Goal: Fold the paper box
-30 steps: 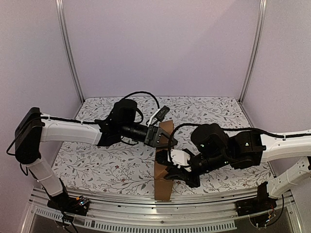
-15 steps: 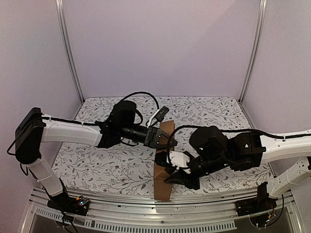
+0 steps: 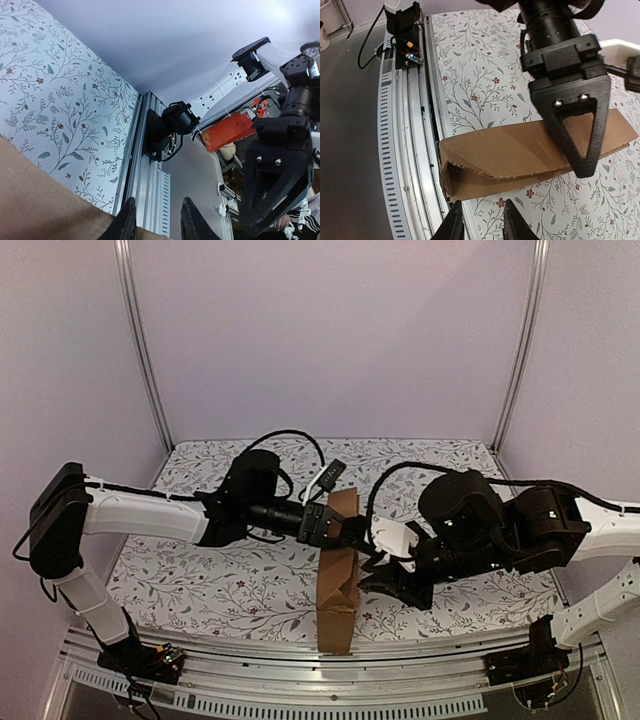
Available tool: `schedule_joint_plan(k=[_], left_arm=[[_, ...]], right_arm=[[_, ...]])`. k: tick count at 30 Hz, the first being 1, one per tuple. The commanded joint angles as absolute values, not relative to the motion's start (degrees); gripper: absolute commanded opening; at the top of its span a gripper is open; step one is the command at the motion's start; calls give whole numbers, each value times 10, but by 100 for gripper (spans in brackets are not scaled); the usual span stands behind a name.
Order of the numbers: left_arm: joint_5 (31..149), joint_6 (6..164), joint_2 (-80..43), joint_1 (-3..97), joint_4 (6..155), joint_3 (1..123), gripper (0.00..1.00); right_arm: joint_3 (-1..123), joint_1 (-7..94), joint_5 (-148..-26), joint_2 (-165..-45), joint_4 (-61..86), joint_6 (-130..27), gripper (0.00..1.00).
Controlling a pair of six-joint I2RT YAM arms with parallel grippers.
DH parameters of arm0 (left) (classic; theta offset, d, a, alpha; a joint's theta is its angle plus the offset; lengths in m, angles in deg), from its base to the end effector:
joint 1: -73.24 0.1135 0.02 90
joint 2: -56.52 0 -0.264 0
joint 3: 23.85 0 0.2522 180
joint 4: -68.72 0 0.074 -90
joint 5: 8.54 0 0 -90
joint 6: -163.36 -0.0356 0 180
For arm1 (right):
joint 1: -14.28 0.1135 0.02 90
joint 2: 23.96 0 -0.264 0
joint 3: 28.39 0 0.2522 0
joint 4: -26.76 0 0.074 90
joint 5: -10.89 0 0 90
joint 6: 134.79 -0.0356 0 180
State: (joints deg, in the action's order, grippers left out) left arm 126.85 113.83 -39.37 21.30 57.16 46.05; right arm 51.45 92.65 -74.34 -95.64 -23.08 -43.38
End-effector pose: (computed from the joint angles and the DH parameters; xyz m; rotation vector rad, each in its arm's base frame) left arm 0.2079 -0.3067 0.2409 0.8748 1.9930 -1.7578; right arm 0.0570 0.2623 0.3271 -1.4850 1.8457 0.5839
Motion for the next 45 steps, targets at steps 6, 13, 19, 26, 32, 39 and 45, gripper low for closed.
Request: schedule_joint_plan(k=[6,13,19,26,32,39,45], left_arm=[[1124,1136,-388,191,740,438,26],[1080,1129,-370,187,788,438,25],[1077,1126,-370,186,792,438,25],[1079,1126,-373,186,790,439,25],[1081,1126,-380,186,788,441,24],[1077,1126,-379,185,792,444,24],[1073,1126,-377,184,797,445,24]], right_arm=[[614,935,-691,-968,-255,-467,5],[663,963,-679,-1049,-241,-475,0],[682,971,-676,-1090,-243,-477,0],[586,980,-645,-1072,-248,-537,0],[520,1013,-620,-1029,-261,-610,0],[592,1015,-587,-1029,-259,-557,0],[706,1015,-574,-1078,-259,-478,0]])
